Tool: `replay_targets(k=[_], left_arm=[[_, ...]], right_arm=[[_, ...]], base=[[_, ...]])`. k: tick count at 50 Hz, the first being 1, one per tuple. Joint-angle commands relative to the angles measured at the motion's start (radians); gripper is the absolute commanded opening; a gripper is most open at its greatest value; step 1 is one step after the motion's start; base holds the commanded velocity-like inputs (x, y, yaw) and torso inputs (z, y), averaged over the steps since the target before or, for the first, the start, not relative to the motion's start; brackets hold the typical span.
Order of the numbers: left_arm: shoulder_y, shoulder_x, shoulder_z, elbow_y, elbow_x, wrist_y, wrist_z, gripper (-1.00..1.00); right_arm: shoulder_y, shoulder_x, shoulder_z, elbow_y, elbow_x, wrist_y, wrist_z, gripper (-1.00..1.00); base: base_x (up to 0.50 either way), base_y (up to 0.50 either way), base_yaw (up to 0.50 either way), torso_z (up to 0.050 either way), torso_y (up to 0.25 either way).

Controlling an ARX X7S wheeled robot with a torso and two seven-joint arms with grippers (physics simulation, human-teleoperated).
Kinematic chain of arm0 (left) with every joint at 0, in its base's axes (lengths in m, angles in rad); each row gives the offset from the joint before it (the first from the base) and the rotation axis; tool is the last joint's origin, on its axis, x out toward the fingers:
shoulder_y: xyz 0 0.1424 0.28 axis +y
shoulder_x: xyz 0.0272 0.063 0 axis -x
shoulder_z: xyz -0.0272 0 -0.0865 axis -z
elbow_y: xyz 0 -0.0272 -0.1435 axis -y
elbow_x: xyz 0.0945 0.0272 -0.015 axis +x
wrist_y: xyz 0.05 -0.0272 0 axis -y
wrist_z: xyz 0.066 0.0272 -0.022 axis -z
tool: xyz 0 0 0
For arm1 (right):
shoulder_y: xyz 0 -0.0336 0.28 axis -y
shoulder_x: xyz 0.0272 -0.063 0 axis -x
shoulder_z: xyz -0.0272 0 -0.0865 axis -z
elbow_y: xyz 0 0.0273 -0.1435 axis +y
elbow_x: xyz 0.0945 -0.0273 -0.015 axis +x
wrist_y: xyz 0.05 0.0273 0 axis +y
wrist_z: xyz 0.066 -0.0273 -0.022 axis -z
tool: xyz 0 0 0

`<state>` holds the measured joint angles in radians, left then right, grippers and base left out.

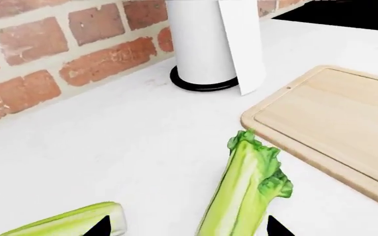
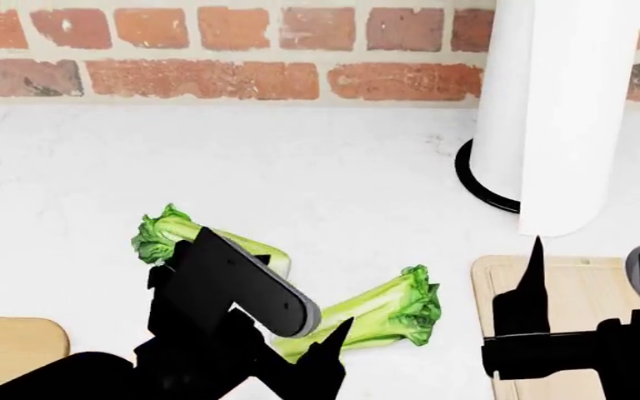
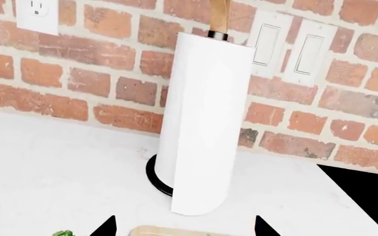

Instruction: Place the celery and the celery on separate cutting boards.

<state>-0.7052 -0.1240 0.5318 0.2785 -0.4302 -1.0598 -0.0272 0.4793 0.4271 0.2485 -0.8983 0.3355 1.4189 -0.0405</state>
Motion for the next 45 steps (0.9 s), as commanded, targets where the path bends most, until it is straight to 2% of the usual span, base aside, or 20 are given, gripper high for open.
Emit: replay_targets(k=[1,9,18,24,25,30,37,45], left_arm=[[-0.003,0.025,0.06,-0.065,-0.025,0.062,0.057,1.0],[0.01,0.013,0.128,-0.177,-0.005,0.117,0.106,1.0],[0.001,0.023,0.138,-0.338,0.01,0.181,0.133,1.0],[0.006,0.02,0.142,-0.351,0.004,0.178,0.131,1.0],[0.006,0.02,0.143,-0.35,0.003,0.178,0.13,-1.0],[0.014,0.012,0.15,-0.304,0.027,0.201,0.091,-1.0],[0.024,-0.018,0.145,-0.099,-0.022,0.083,0.059,-1.0],[0.033,-0.055,0.046,0.088,-0.08,-0.009,-0.007,-1.0]], right_arm=[[-0.017,0.004,0.006,0.003,0.001,0.0,-0.005,1.0],[-0.025,0.008,0.001,0.007,0.006,0.002,-0.004,1.0],[-0.048,0.011,-0.008,0.056,-0.002,-0.059,-0.005,1.0],[-0.06,0.007,-0.013,0.061,-0.002,-0.075,-0.003,1.0],[-0.063,0.005,-0.013,0.061,-0.002,-0.078,-0.002,1.0],[-0.072,0.006,-0.011,0.064,-0.002,-0.084,-0.002,1.0],[-0.066,0.004,-0.01,0.063,0.002,-0.081,0.002,1.0],[-0.051,0.007,-0.009,0.046,0.009,-0.057,0.009,1.0]], base=[[0.0,0.0,0.0,0.0,0.0],[0.0,0.0,0.0,0.0,0.0],[0.0,0.0,0.0,0.0,0.0],[0.0,0.0,0.0,0.0,0.0],[0.0,0.0,0.0,0.0,0.0],[0.0,0.0,0.0,0.0,0.0],[0.0,0.0,0.0,0.0,0.0],[0.0,0.0,0.0,0.0,0.0]])
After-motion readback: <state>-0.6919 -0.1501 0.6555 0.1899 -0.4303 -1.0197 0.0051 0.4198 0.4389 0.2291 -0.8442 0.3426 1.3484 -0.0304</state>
